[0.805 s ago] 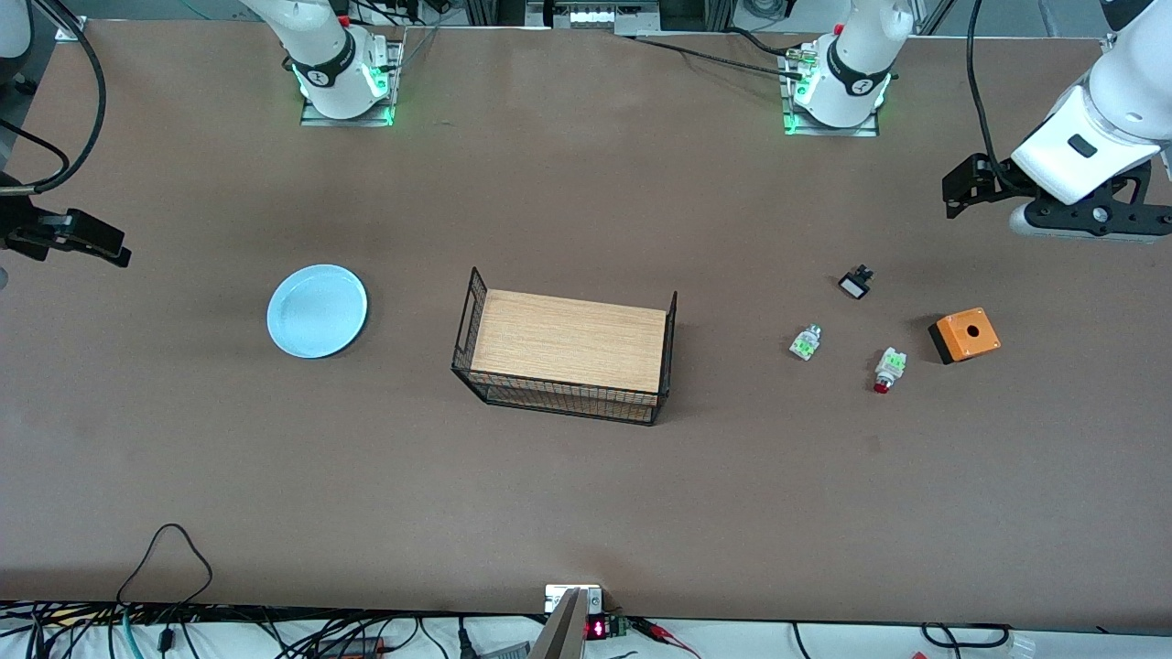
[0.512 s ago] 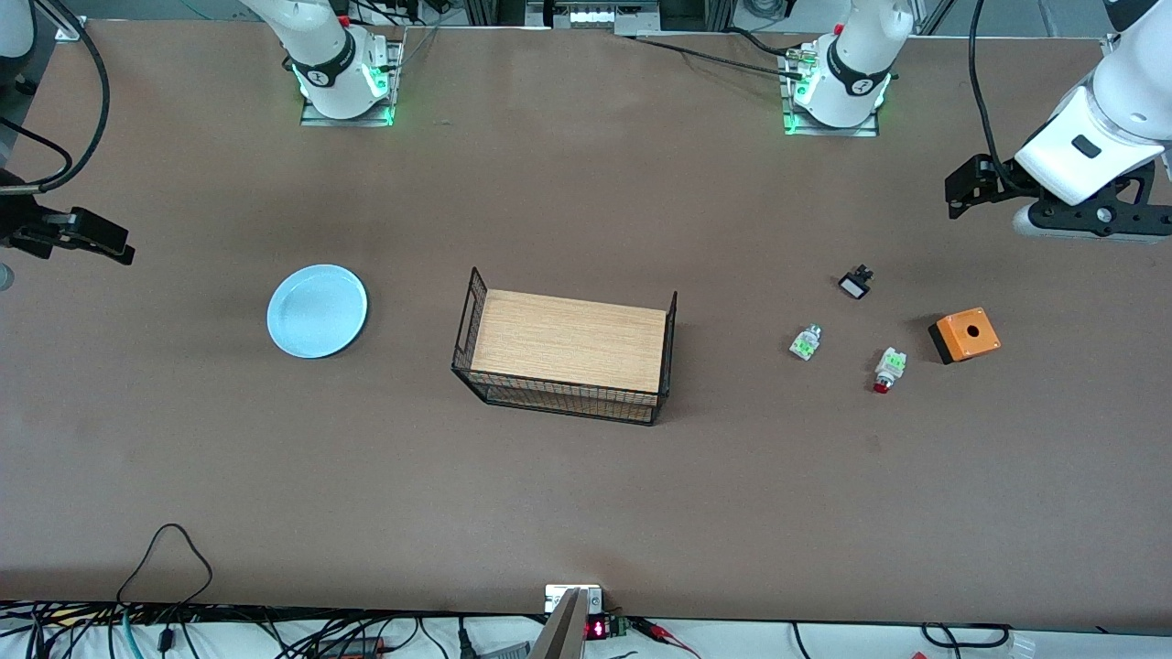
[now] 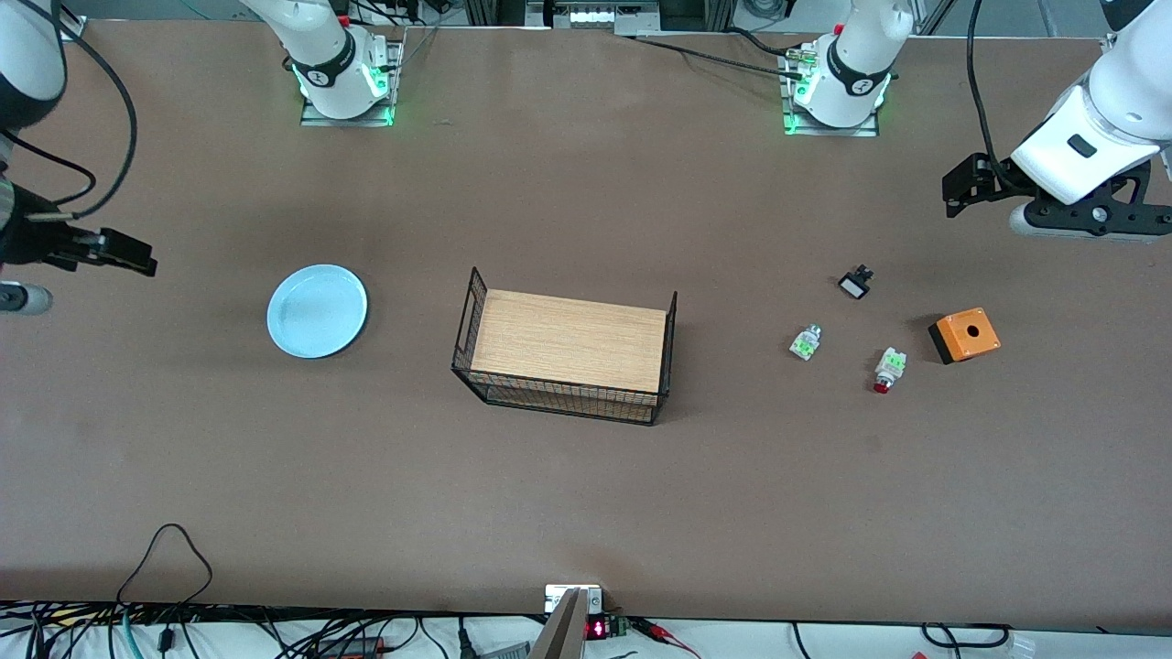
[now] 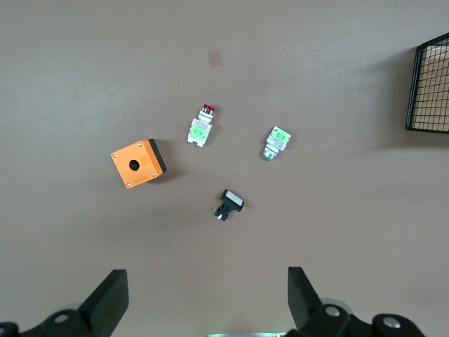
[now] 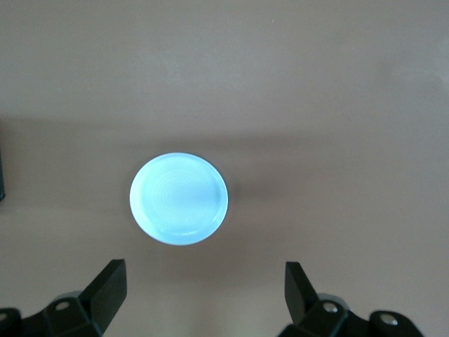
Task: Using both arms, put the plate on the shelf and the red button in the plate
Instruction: 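Reach the right gripper toward the light blue plate's rim, then lower the right gripper and grasp the plate's rim, then lift the blue plate with the right gripper, then carry the plate over the basket and lower it onto the wood, then open the right gripper and withdraw while the left gripper reaches the buttons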
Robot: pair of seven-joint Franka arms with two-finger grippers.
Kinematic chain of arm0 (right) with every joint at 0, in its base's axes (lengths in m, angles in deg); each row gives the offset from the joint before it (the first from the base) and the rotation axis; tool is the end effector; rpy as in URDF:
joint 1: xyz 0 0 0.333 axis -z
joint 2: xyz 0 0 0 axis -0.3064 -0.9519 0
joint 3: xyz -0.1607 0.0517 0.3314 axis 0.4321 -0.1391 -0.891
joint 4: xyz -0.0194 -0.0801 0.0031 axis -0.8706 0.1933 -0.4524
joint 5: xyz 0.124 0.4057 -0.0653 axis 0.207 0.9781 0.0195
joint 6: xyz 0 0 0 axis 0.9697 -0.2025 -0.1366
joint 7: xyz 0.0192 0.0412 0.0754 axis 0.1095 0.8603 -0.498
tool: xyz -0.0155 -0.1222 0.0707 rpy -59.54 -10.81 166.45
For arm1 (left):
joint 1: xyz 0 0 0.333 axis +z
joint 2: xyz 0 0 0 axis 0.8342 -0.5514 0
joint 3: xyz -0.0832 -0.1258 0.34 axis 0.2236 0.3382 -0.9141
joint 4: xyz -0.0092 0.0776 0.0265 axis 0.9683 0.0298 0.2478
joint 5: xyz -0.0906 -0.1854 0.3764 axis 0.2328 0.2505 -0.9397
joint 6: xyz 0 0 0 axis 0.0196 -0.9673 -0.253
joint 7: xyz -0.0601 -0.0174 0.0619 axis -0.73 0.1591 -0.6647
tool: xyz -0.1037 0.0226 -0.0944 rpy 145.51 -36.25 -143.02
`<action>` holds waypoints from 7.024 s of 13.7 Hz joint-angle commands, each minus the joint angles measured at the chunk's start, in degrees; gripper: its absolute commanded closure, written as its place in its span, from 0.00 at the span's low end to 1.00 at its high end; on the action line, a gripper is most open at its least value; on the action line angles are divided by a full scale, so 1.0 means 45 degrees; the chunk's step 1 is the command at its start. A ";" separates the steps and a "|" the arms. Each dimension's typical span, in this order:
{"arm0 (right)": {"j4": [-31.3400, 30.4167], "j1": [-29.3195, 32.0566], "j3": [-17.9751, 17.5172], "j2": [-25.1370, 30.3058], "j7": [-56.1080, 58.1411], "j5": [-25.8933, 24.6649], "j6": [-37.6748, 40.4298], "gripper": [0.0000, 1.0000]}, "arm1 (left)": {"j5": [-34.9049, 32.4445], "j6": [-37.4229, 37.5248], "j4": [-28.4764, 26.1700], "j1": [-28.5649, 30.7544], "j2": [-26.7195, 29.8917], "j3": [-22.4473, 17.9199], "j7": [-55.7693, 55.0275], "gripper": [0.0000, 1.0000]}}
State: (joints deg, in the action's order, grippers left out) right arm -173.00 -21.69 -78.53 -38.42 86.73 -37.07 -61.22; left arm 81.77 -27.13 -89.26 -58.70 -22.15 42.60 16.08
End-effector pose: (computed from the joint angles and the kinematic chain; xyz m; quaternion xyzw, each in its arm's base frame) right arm 0.6559 -0.0319 0.5547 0.9981 -0.0212 -0.0487 0.0305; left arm 0.5672 -0.0607 0.6204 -0.9972 0.0460 0.0430 0.0402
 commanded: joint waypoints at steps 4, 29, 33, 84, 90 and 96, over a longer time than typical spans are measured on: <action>-0.0834 -0.0006 -0.0028 -0.0938 -0.0074 0.0007 -0.1351 0.00 | 0.0181 0.0244 0.0263 0.0033 -0.0041 0.0022 0.0067 0.00; -1.0818 0.0795 -0.0145 -0.1485 0.1466 -0.0033 -1.2954 0.21 | 0.0181 0.0341 0.0263 0.0052 -0.0041 0.0022 0.0086 0.00; -1.0818 0.0795 -0.0145 -0.1739 0.1527 -0.0033 -1.2954 0.46 | 0.0181 0.0341 0.0263 0.0052 -0.0041 0.0022 0.0086 0.00; -0.0602 -0.6959 -0.1649 -0.2344 -1.8629 0.4070 -0.4593 1.00 | 0.0123 0.0381 0.0244 0.0247 -0.0061 -0.0095 0.0125 0.00; -0.0583 -0.6998 -0.1629 -0.3029 -1.8610 0.3561 -0.5493 1.00 | 0.0220 0.0361 0.0244 0.0208 -0.0489 0.0022 0.0106 0.00; -0.0525 -0.6725 -0.1551 -0.2835 -1.8533 0.3602 -0.5299 0.00 | 0.0220 0.0322 0.0244 0.0150 -0.0881 0.0022 0.0067 0.00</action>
State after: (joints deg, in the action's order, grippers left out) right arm -175.39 -52.27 -85.47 -52.35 3.49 -20.26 -85.53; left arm 81.77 -26.36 -89.30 -58.08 -26.00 42.43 16.09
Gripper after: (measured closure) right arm 0.639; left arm 0.000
